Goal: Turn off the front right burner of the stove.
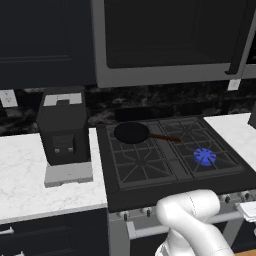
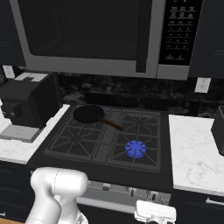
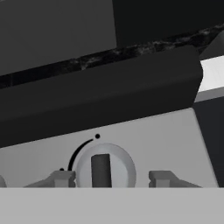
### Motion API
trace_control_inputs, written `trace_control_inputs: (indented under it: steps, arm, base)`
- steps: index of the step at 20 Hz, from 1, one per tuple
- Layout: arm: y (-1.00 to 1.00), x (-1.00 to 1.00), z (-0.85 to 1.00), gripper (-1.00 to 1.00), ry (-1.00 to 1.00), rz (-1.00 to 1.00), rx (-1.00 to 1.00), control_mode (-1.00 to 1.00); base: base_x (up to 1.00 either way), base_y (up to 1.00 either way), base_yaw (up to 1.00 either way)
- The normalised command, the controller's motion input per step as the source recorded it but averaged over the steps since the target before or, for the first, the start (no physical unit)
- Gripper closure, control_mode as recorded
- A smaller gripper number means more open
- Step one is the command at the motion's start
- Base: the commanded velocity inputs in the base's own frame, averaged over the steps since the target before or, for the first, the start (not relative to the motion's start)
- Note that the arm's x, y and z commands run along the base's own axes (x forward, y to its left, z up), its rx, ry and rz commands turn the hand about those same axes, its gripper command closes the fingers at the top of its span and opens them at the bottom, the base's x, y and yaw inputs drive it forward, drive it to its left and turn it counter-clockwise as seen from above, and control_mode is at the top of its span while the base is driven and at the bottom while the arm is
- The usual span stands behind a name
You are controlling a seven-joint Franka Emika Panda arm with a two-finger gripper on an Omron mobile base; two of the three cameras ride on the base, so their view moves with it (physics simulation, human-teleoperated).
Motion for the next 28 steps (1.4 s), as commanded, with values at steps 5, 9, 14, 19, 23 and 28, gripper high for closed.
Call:
trace_control_inputs:
  steps: [5, 9, 14, 19, 23, 28]
  arm:
    - [-0.02, 0.0, 0.07, 1.0, 0.0, 0.0, 0.05, -1.0]
    - [-0.12, 0.0, 0.21, 1.0, 0.0, -0.01, 0.26, -1.0]
    - [-0.21, 0.0, 0.25, 1.0, 0.07, -0.07, 0.47, -1.0]
    - [-0.29, 0.01, 0.32, 1.0, 0.11, -0.06, 0.58, -1.0]
    - [-0.25, 0.23, 0.4, 1.0, 0.18, -0.05, 0.65, -1.0]
    - [-0.27, 0.32, 0.38, 1.0, 0.19, -0.05, 0.69, -1.0]
  base:
    - [0.0, 0.0, 0.0]
    - [0.0, 0.0, 0.0]
    - [0.0, 0.0, 0.0]
    - [0.0, 0.0, 0.0]
    - [0.0, 0.0, 0.0]
    - [0.0, 0.0, 0.0]
